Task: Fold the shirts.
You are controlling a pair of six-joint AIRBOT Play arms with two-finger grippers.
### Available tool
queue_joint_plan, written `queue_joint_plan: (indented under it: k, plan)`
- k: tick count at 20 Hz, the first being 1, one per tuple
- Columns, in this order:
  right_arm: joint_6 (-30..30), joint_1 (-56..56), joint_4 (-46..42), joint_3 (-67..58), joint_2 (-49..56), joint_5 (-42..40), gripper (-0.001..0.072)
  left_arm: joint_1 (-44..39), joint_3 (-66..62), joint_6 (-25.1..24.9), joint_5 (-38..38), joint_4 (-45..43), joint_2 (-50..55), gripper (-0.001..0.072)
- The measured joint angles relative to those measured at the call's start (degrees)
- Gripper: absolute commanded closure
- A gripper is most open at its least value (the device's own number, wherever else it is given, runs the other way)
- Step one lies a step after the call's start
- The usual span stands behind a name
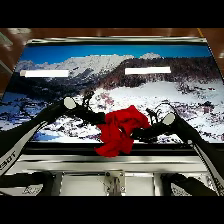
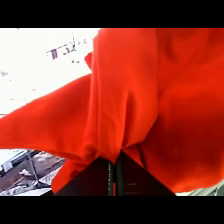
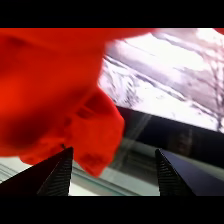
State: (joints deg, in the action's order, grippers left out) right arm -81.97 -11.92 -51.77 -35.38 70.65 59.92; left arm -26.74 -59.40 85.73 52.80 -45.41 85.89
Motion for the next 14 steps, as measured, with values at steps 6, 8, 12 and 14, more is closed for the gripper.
queue_joint_plan:
  k: [6, 8, 12, 14]
  plan:
    - [3.4, -3.6, 4.3, 0.0, 4.4, -6.7, 0.0133, 0.2, -0.1, -0.9, 1.2, 0.5, -2.1, 0.0663]
    - [4.2, -4.1, 4.9, 0.0, 5.5, -7.8, 0.0174, 0.2, -0.1, -1.1, 1.2, 1.2, -2.3, 0.0664]
    - [4.9, -4.5, 4.3, 0.0, 6.5, -11.1, 0.0623, 0.2, -0.1, -1.5, 1.2, 2.0, -2.5, 0.0663]
    - [5.3, -4.6, 4.2, -0.3, 6.6, -11.5, 0.065, 0.2, -0.1, -2.0, 1.2, 2.1, -2.6, 0.0664]
